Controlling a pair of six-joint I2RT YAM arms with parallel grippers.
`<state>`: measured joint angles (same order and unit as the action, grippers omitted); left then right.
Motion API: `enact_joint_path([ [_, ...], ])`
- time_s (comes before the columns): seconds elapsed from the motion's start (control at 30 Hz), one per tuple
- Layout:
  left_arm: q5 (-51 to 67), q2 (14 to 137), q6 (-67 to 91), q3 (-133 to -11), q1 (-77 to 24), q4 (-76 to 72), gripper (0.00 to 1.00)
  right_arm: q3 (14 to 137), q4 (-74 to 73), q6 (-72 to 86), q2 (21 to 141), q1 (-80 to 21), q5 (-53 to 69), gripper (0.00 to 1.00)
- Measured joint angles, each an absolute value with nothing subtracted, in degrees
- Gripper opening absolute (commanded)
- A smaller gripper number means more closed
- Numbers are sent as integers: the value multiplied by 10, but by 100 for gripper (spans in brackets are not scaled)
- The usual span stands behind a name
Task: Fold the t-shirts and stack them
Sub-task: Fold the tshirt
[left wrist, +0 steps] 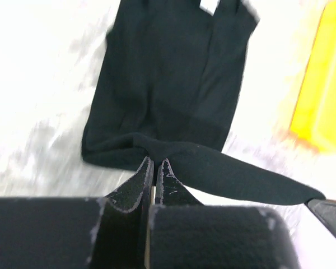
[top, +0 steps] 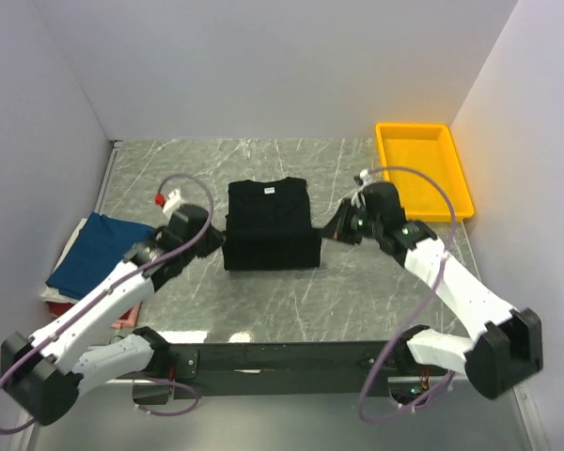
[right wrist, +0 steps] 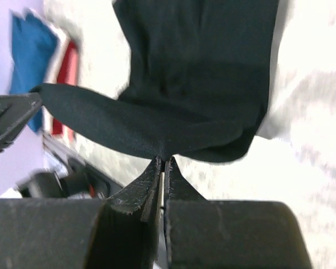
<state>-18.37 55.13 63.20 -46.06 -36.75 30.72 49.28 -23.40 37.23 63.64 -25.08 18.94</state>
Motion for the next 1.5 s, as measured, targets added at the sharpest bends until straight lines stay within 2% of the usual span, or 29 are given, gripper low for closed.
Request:
enact_joint_path([
  [0.13,-142,628,594,-513,-300,248,0,580,-215,363,734,-218,199,0],
  [0.7,0,1009,527,-759,-149,137,0,954,-215,371,1159,-144,262,0],
  [0.77,16,1050,522,-795,-138,128,1,1007,-223,375,1210,-136,271,10],
  [0.8,23,1069,521,-809,-134,122,14,1037,-228,376,1236,-132,275,16],
  [0.83,31,1087,517,-822,-129,116,40,1063,-235,376,1259,-129,279,25],
  [0.87,39,1100,517,-832,-126,113,53,1102,-245,378,1291,-124,282,35],
  [0.9,55,1127,506,-854,-119,112,67,1128,-250,379,1312,-122,283,37],
  [0.93,63,1146,501,-872,-115,115,91,1152,-257,377,1331,-118,285,43],
  [0.97,71,1163,493,-891,-110,116,99,1172,-262,378,1347,-114,286,46],
  [1.03,81,1181,487,-913,-103,119,99,1180,-273,376,1355,-107,285,49],
  [1.1,89,1179,477,-919,-95,119,99,1177,-283,373,1351,-102,281,49],
  [1.17,93,1166,474,-918,-91,119,94,1159,-284,370,1336,-99,274,48],
  [1.27,92,1123,480,-883,-93,115,67,1076,-269,367,1273,-103,264,47],
  [1.3,91,1096,483,-856,-96,110,35,1038,-261,368,1245,-108,261,45],
  [1.37,87,1050,494,-808,-107,109,17,959,-239,368,1181,-126,255,40],
  [1.4,84,1025,497,-783,-116,107,2,921,-226,372,1151,-141,253,38],
  [1.5,76,969,506,-718,-162,96,1,823,-175,385,1071,-194,252,31],
])
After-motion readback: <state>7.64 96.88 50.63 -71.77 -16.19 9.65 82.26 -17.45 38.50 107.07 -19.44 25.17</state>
